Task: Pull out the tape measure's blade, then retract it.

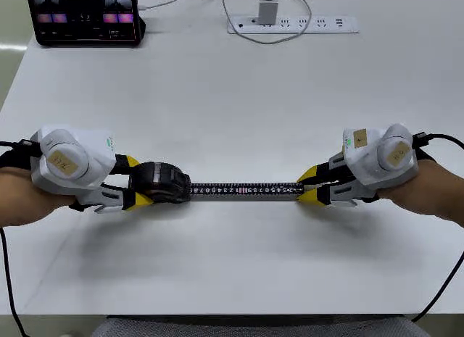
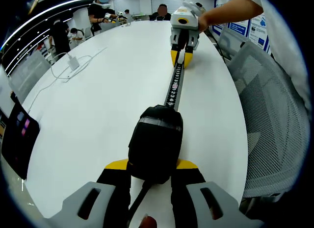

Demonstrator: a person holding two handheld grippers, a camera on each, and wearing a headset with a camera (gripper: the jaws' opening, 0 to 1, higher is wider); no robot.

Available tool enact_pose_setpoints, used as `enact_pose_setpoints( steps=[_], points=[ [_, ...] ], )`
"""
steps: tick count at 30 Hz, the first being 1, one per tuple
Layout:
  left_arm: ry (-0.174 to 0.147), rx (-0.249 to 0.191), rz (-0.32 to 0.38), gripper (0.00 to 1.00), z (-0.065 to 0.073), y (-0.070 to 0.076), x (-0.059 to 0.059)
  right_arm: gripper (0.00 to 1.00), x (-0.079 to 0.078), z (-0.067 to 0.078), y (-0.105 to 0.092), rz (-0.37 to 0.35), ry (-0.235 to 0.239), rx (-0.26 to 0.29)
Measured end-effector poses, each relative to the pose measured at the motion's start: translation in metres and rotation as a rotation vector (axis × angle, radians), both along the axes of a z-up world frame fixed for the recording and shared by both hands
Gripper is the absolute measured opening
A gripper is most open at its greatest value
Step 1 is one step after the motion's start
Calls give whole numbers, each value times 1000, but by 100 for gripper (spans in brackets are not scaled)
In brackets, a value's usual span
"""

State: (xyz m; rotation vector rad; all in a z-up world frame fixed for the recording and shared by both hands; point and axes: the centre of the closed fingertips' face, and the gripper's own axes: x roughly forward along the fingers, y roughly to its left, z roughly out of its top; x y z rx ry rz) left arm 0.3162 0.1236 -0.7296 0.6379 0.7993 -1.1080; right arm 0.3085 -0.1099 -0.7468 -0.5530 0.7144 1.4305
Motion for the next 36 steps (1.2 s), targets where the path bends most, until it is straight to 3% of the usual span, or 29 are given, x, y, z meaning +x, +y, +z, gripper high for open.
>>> enact_pose_setpoints(
  steps=[36],
  points=[
    [0, 5, -4, 26, 1, 0, -1, 10, 1, -2, -43, -20, 2, -59]
  ],
)
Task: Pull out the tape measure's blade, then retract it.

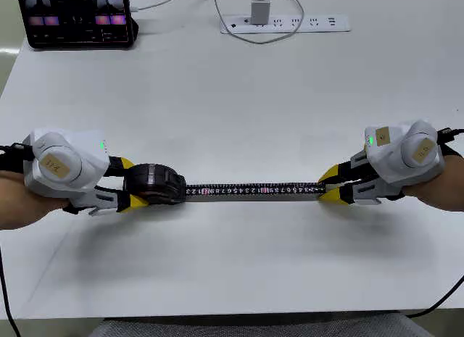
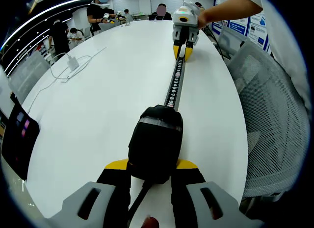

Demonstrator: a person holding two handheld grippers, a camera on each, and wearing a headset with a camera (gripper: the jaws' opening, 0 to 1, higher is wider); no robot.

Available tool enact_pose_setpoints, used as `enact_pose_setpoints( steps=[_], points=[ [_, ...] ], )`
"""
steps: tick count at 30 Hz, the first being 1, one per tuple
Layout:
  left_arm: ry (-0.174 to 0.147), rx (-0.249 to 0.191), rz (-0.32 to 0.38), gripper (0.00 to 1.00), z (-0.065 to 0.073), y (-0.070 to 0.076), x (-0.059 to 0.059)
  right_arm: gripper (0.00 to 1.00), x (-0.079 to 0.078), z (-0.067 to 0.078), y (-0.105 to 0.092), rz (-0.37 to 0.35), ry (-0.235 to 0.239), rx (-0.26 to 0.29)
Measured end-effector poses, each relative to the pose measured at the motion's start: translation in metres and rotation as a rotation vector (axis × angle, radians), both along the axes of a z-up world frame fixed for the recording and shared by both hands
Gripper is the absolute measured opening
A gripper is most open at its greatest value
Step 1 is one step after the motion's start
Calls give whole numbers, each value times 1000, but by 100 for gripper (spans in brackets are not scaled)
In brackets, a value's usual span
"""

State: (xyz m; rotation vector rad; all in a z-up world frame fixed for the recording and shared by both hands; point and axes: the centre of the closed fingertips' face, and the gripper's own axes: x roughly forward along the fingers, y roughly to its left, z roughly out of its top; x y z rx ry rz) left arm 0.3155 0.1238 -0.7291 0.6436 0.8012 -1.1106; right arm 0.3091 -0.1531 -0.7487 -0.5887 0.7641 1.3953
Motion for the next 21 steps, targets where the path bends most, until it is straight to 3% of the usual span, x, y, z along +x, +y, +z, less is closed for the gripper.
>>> enact_pose_setpoints(
  steps=[21],
  points=[
    [-2, -2, 2, 26, 0, -1, 0, 10, 1, -1, -5, -4, -7, -25]
  ],
)
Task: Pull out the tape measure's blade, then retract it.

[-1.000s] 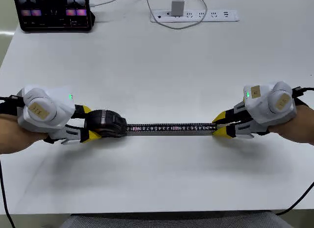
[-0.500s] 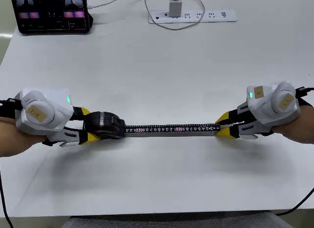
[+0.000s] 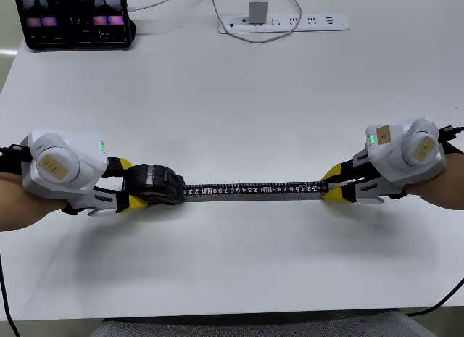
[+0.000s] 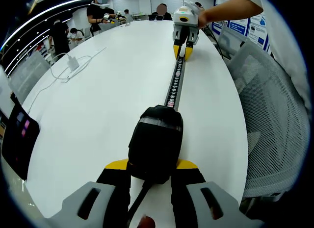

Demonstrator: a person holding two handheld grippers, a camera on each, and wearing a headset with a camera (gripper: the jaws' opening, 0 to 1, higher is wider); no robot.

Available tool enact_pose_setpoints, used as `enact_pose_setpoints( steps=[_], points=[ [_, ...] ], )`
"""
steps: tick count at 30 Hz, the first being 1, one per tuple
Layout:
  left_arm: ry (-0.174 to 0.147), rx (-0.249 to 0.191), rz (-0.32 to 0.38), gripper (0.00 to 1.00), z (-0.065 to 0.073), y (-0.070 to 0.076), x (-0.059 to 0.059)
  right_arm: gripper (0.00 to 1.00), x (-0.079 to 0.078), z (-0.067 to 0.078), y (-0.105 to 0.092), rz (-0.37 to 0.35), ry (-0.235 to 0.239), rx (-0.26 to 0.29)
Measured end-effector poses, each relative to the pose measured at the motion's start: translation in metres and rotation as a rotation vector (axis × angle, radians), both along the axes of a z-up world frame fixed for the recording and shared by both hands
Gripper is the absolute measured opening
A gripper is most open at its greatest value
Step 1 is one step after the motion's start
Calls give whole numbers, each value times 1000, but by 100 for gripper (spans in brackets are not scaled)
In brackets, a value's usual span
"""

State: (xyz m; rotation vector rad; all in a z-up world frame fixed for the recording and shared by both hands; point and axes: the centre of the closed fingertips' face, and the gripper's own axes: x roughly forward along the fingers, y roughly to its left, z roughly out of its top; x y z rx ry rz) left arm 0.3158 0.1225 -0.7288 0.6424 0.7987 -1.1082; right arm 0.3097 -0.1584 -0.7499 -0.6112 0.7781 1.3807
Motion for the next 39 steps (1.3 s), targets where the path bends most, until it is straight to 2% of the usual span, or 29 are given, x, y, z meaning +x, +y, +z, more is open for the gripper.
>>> enact_pose_setpoints(
  steps=[12, 19, 23, 26, 28, 31, 34, 39],
  points=[
    [-8, 3, 4, 27, 0, -1, 0, 11, -1, 0, 0, -10, -1, -19],
    [-2, 1, 10, 28, 0, -1, 1, 12, -2, 0, -1, 23, -18, -50],
    [-3, 0, 12, 28, 0, -2, 1, 12, -2, 0, -1, 21, -16, -49],
    [-4, -1, 17, 28, 0, -2, 1, 15, -3, 4, -1, 5, 3, -31],
    [-3, -3, 25, 29, 0, -2, 2, 17, -1, 5, -2, 1, -8, -35],
    [16, -19, 39, 30, 1, -2, 1, 18, -2, 5, -2, -3, 5, -34],
    [9, -20, 38, 31, 2, -2, 1, 18, -4, 6, -1, -5, 8, -29],
    [20, -32, 48, 34, 4, -2, -1, 19, -7, 8, 0, -14, 18, -15]
  ],
)
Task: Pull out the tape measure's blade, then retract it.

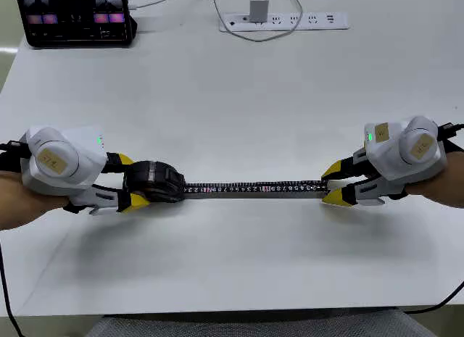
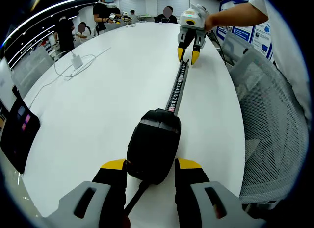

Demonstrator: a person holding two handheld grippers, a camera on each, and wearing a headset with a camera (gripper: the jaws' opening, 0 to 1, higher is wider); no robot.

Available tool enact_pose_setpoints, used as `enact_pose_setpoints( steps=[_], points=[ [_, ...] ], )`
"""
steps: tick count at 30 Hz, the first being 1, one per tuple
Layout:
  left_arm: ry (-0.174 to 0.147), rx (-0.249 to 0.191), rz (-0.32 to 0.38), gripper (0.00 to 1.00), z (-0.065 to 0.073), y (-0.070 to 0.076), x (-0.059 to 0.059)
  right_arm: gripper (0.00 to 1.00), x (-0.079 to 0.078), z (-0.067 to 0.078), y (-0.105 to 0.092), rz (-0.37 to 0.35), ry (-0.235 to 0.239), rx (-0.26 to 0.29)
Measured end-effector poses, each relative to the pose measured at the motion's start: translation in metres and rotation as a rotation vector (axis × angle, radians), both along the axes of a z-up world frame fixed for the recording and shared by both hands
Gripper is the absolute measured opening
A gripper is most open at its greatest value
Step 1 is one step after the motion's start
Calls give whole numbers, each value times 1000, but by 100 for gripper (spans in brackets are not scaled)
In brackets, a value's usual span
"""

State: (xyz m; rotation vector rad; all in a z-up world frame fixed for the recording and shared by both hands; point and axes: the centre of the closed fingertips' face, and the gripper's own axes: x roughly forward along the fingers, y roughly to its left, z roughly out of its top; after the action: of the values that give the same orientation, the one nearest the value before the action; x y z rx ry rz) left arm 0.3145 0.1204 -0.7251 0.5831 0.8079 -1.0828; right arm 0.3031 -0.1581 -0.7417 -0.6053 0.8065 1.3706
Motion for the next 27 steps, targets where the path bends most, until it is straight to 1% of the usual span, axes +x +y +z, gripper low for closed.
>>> enact_pose_setpoints(
  steps=[2, 3, 5, 7, 9, 10, 12, 13, 14, 16, 19, 20, 21, 23, 27],
  points=[
    [2, -4, 2, 34, 1, 0, -1, 20, 1, 1, 1, -10, -3, 7],
    [-2, -6, 4, 35, 2, 0, 0, 21, 2, 3, 1, -15, -6, 7],
    [6, -23, 21, 38, 5, 0, -1, 23, 3, 6, 2, -33, -7, 20],
    [-4, -32, 31, 40, 8, 0, 1, 25, 4, 8, 2, -47, -11, 25],
    [-7, -36, 39, 41, 10, 0, 0, 26, 3, 9, 3, -67, -1, 29],
    [-16, -35, 48, 42, 11, 0, 1, 27, 3, 9, 3, -77, 3, 32],
    [-12, -43, 59, 45, 13, 0, 0, 29, 3, 9, 3, -89, 9, 35],
    [-23, -46, 66, 46, 16, 0, 0, 31, 3, 10, 3, -103, 8, 39],
    [-23, -49, 70, 48, 17, 0, 0, 34, 2, 11, 3, -111, 12, 44],
    [-23, -57, 90, 50, 19, 1, 0, 38, 2, 12, 3, -122, 5, 53],
    [-36, -68, 106, 52, 24, 1, -2, 41, 0, 11, 1, -134, 6, 42],
    [-28, -75, 115, 53, 24, 1, -3, 43, 0, 12, 0, -144, 7, 41],
    [-29, -76, 117, 54, 25, 1, -4, 44, 0, 13, 1, -154, 8, 47],
    [-39, -83, 128, 54, 27, 1, -5, 46, 1, 16, 1, -173, 3, 63],
    [-40, -105, 163, 57, 32, 3, -8, 50, 1, 19, -1, -196, -10, 66]
  ],
)
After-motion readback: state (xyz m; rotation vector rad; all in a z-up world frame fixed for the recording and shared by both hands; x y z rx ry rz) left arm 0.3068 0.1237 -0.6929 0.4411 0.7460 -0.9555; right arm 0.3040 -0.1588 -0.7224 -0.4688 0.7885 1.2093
